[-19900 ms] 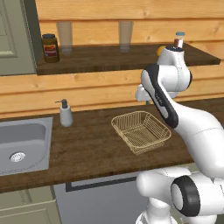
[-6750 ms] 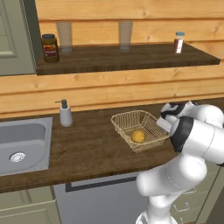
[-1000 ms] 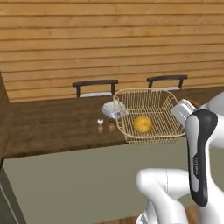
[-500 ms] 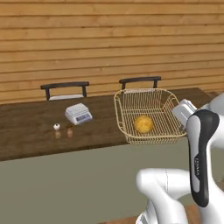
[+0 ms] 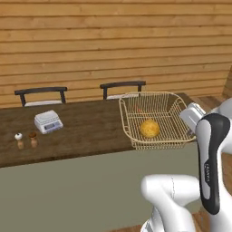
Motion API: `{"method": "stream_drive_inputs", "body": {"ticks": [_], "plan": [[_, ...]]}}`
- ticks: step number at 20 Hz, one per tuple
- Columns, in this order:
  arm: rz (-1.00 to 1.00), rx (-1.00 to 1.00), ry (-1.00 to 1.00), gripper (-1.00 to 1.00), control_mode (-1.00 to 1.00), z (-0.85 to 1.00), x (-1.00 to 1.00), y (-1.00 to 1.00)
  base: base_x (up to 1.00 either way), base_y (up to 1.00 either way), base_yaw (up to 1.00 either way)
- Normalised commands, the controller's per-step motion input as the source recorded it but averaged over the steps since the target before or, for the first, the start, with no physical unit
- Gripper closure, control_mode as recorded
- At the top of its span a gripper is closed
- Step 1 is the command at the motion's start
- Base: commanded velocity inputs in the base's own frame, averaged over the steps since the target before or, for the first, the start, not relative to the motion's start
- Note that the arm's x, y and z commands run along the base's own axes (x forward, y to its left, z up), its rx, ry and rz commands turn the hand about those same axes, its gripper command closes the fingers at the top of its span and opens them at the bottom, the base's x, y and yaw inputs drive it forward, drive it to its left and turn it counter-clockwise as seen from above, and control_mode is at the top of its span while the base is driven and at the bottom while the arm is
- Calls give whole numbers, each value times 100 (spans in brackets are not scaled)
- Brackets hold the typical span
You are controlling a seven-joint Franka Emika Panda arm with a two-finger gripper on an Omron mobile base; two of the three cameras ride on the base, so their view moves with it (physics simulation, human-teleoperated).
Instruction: Open the cabinet, pick up the bread from the cabinet and place it in the basket. Then move the basket to the dining counter.
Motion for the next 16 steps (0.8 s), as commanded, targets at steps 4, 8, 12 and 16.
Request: {"method": "stream_drive_inputs", "body": {"ticks": [4, 8, 12, 16], "plan": [[0, 0, 0, 100, 100, 0, 0, 0, 60, -1, 0], [0, 0, 0, 100, 100, 0, 0, 0, 62, 11, 8], [0, 0, 0, 100, 100, 0, 0, 0, 40, 34, 10], [0, 0, 0, 100, 100, 0, 0, 0, 11, 11, 1]]}}
